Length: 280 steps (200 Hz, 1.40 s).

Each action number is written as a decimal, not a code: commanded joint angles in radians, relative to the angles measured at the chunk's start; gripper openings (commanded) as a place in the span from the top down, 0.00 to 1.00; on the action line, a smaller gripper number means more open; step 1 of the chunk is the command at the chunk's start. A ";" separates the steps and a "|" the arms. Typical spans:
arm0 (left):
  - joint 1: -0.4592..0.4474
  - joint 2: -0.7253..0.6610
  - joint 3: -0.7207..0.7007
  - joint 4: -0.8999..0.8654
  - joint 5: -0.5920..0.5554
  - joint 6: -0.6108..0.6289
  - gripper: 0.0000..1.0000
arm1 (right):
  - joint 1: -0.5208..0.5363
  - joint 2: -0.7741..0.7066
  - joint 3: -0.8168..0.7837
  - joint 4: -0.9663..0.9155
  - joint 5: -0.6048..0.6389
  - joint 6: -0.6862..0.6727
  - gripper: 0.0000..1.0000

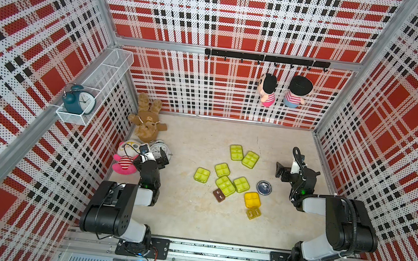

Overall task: Close pillboxes
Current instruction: Reset both arms

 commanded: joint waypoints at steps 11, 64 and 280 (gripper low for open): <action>-0.007 0.042 -0.009 0.161 0.047 0.046 0.02 | -0.008 -0.030 -0.052 0.158 -0.006 -0.004 0.00; -0.031 0.062 -0.034 0.216 0.033 0.075 0.02 | 0.031 -0.023 -0.112 0.244 0.109 -0.016 0.00; -0.044 0.081 -0.043 0.279 0.022 0.087 0.02 | 0.051 0.007 -0.116 0.305 0.160 -0.027 0.00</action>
